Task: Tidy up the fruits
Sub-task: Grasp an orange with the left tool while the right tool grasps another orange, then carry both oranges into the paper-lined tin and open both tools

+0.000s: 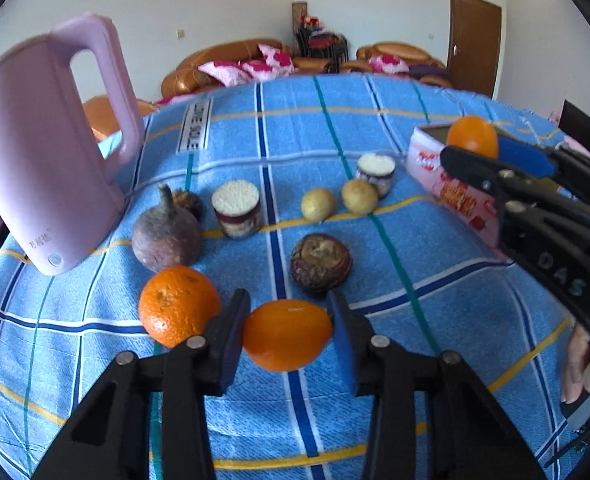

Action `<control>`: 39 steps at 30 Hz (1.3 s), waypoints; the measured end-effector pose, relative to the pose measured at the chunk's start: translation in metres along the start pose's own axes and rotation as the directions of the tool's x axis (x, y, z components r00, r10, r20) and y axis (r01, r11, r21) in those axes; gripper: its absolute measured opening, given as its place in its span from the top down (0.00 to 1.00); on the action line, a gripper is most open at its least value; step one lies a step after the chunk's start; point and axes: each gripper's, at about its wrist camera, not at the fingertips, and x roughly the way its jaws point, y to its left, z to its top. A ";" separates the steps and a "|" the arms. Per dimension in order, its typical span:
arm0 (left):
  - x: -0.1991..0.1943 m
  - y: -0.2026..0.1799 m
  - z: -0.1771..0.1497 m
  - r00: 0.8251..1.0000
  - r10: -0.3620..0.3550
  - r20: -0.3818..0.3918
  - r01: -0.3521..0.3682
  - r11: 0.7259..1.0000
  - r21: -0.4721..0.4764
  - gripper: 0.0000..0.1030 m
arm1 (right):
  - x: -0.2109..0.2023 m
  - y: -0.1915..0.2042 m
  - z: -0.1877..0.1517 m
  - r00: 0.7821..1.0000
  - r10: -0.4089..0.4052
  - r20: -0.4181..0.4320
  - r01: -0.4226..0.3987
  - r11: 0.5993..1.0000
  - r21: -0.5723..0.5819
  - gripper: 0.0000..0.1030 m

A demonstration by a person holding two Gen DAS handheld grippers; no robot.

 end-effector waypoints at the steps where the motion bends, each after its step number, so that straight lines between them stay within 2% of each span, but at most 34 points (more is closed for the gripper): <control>1: -0.004 -0.001 0.001 1.000 -0.002 0.026 0.002 1.000 -0.001 0.59 | -0.001 -0.001 0.000 1.000 -0.005 0.006 0.005 1.000 -0.001 0.60; 4: -0.018 -0.001 0.003 0.994 -0.016 0.109 0.017 1.000 -0.012 0.59 | -0.007 -0.005 0.003 0.999 -0.017 0.039 0.017 1.000 0.014 0.60; 9: -0.044 -0.005 0.012 0.966 -0.078 0.247 0.083 0.996 -0.012 0.59 | -0.022 -0.032 0.010 0.993 -0.055 0.109 0.043 0.993 0.107 0.60; 14: -0.052 -0.018 0.030 0.949 -0.105 0.298 0.103 0.994 0.024 0.59 | -0.026 -0.070 0.013 0.989 -0.090 0.115 0.066 0.977 0.201 0.60; 16: -0.053 -0.026 0.039 0.945 -0.114 0.305 0.109 0.993 0.035 0.59 | -0.024 -0.085 0.010 0.987 -0.126 0.104 0.103 0.973 0.205 0.60; 22: -0.034 -0.069 0.068 0.942 -0.164 0.292 0.147 0.986 0.076 0.59 | -0.011 -0.139 -0.005 0.978 -0.204 0.040 0.191 0.958 0.216 0.60; 26: -0.016 -0.110 0.085 0.951 -0.182 0.251 0.162 0.982 0.097 0.59 | 0.001 -0.174 -0.015 0.981 -0.191 -0.021 0.189 0.939 0.288 0.60; 32: 0.012 -0.158 0.102 0.957 -0.200 0.209 0.179 0.977 0.115 0.59 | 0.003 -0.187 -0.016 0.985 -0.169 -0.042 0.174 0.936 0.305 0.60; 35: 0.025 -0.172 0.105 0.963 -0.197 0.186 0.179 0.978 0.111 0.60 | 0.005 -0.185 -0.018 0.987 -0.147 -0.056 0.157 0.939 0.307 0.60; 37: 0.034 -0.175 0.106 0.970 -0.178 0.167 0.163 0.982 0.098 0.60 | 0.010 -0.187 -0.019 0.983 -0.169 -0.073 0.183 0.937 0.298 0.60; 39: 0.041 -0.176 0.105 0.974 -0.177 0.144 0.166 0.982 0.085 0.60 | 0.014 -0.191 -0.023 0.983 -0.153 -0.101 0.177 0.932 0.317 0.60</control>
